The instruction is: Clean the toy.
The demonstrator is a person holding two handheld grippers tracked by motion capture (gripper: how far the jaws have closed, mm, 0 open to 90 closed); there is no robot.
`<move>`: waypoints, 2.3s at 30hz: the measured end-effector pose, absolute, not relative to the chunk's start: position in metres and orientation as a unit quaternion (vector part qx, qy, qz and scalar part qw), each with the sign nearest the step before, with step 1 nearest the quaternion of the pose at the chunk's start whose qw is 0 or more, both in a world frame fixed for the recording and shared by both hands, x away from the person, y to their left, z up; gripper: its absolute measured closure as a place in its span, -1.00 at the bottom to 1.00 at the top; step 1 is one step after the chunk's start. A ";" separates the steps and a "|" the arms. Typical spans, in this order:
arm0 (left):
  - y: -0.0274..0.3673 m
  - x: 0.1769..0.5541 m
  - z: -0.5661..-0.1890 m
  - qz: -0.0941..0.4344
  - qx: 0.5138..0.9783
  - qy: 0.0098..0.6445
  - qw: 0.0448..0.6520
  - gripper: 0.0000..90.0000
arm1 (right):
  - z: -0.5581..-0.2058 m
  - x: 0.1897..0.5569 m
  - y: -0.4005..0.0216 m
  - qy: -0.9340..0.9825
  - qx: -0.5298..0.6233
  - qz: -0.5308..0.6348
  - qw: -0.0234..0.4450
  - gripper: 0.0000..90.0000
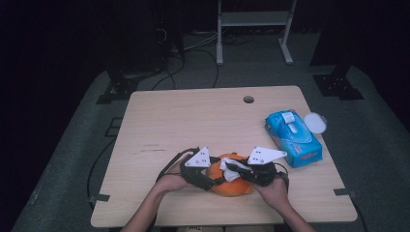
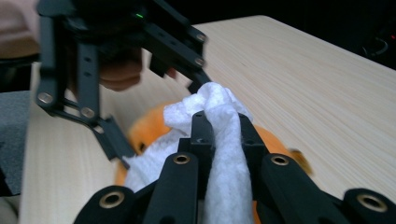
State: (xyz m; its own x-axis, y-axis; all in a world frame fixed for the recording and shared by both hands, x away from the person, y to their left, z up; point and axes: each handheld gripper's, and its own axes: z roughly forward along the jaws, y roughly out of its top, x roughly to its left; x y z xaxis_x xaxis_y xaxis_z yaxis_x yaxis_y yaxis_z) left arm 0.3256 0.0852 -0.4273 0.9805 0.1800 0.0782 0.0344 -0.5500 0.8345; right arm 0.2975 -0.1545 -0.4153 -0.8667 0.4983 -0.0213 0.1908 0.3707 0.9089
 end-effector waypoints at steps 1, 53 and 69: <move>0.086 0.326 -0.428 0.076 0.877 0.062 0.471 -0.33 | -0.416 0.299 -0.157 0.814 0.216 0.518 0.149 0.79; 0.076 0.319 -0.423 0.074 0.878 0.054 0.470 -0.34 | -0.414 0.295 -0.163 0.803 0.231 0.533 0.132 0.78; 0.091 0.325 -0.430 0.062 0.878 0.053 0.472 -0.30 | -0.426 0.308 -0.186 0.799 0.272 0.524 0.113 0.79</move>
State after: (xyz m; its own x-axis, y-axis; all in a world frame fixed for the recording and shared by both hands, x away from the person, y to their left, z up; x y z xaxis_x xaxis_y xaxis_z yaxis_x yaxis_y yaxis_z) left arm 0.3249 0.0909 -0.4299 0.9865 0.1523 0.0594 0.0345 -0.5492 0.8350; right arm 0.3080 -0.1861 -0.4260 -0.8260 0.5539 0.1050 0.3171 0.3024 0.8989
